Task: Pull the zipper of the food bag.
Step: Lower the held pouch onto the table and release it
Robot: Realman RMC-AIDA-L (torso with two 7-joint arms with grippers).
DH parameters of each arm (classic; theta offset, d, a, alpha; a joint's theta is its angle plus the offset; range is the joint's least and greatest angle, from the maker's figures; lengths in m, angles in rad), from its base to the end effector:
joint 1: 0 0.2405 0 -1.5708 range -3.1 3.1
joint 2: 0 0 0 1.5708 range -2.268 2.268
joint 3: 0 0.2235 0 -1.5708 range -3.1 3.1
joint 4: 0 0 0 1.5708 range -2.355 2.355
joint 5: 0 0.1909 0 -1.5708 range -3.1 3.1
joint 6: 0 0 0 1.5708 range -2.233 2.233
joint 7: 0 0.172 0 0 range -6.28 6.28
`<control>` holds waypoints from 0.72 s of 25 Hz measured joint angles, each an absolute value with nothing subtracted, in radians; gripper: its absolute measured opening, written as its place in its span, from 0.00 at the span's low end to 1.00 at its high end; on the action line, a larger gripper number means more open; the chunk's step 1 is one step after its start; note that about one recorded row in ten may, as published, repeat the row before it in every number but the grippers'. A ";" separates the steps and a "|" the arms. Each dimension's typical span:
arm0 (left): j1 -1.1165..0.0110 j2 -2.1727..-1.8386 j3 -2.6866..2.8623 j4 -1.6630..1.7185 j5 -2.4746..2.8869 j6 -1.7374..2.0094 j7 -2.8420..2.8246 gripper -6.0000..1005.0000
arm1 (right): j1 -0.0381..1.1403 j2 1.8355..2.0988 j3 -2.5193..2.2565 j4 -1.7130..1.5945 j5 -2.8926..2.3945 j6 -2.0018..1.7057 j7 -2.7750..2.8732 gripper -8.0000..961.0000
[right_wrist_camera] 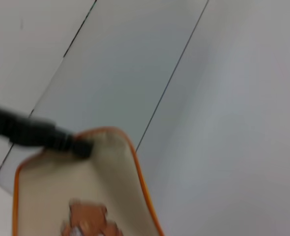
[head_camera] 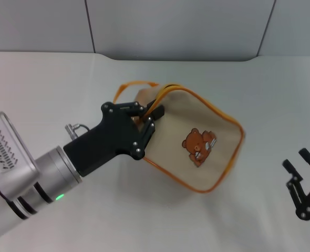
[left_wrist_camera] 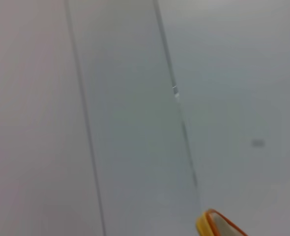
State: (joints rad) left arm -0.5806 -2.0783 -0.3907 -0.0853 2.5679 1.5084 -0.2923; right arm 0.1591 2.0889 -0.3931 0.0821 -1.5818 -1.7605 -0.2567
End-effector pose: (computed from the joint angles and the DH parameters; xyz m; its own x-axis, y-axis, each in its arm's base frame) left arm -0.1743 0.2906 -0.0587 0.6765 -0.2256 0.7011 0.2599 -0.8176 -0.5138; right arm 0.2649 0.1948 -0.0164 0.8357 0.3745 -0.4018 -0.2524 -0.3878 -0.8865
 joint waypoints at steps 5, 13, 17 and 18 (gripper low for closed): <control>-0.533 -2.080 -0.403 -0.154 2.575 1.449 -0.294 0.06 | 0.191 2.086 -0.383 0.092 -1.582 -1.795 -0.145 0.26; -0.491 -2.071 -0.403 -0.233 2.586 1.460 -0.305 0.15 | 0.231 2.082 -0.381 -0.066 -1.586 -1.853 0.331 0.59; -0.499 -2.065 -0.402 -0.198 2.631 1.506 -0.348 0.23 | 0.255 2.080 -0.396 -0.224 -1.610 -1.854 0.619 0.71; -0.500 -2.064 -0.403 -0.192 2.640 1.519 -0.357 0.28 | 0.261 2.079 -0.401 -0.267 -1.625 -1.853 0.684 0.74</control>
State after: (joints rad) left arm -0.5002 -2.0636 -0.4028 -0.1919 2.6395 1.5193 -0.3573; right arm 0.2611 2.0791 -0.4007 -0.2666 -1.6250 -1.8526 0.6842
